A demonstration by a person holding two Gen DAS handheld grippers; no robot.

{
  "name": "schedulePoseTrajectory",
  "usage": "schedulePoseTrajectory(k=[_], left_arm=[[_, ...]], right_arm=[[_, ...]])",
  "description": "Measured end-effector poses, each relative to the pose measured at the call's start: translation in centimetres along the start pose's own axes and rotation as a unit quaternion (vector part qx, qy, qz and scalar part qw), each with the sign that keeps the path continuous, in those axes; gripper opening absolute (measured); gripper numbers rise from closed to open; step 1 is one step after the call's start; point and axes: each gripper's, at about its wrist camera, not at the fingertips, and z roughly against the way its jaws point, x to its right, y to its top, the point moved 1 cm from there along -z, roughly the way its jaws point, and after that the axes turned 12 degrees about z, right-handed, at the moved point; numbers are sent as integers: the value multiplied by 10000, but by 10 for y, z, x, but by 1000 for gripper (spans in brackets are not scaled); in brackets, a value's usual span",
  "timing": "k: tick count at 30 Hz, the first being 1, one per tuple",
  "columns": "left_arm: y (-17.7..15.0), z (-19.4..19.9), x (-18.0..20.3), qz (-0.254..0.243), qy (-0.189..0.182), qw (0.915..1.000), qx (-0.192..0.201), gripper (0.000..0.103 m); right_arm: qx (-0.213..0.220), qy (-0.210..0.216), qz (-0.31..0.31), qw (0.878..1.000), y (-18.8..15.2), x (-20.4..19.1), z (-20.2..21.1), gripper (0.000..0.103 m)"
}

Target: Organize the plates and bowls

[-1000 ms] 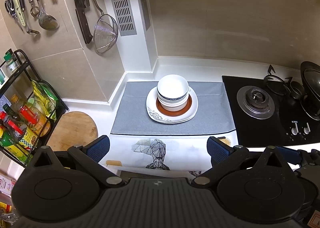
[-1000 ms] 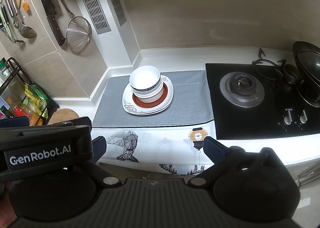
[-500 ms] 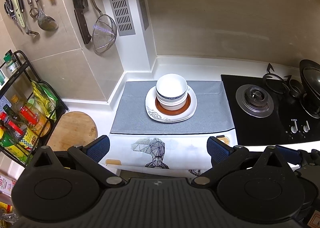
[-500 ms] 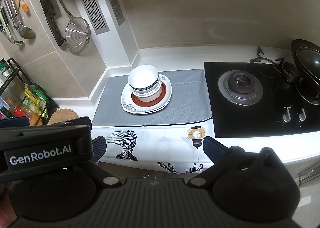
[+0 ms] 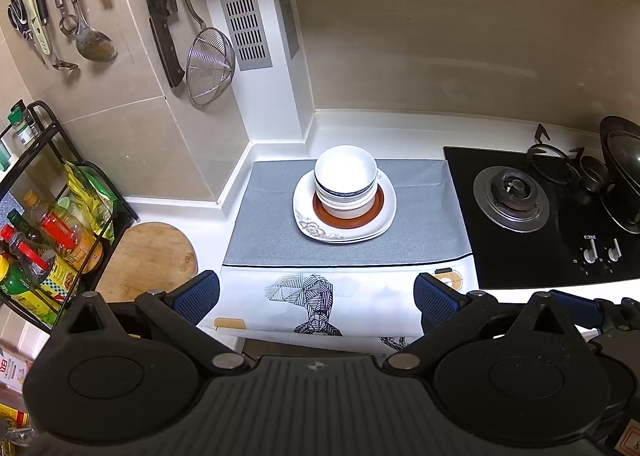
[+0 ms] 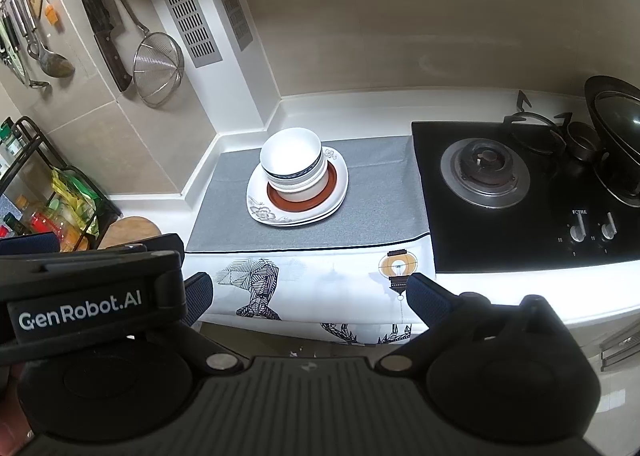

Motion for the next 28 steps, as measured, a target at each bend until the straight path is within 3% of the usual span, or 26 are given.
schedulePoseTrajectory(k=[28], left_arm=[[7,-14,-10,9,68,9999,-103,103]], right_arm=[[-114,135,2,9998,6,-8,-18,103]])
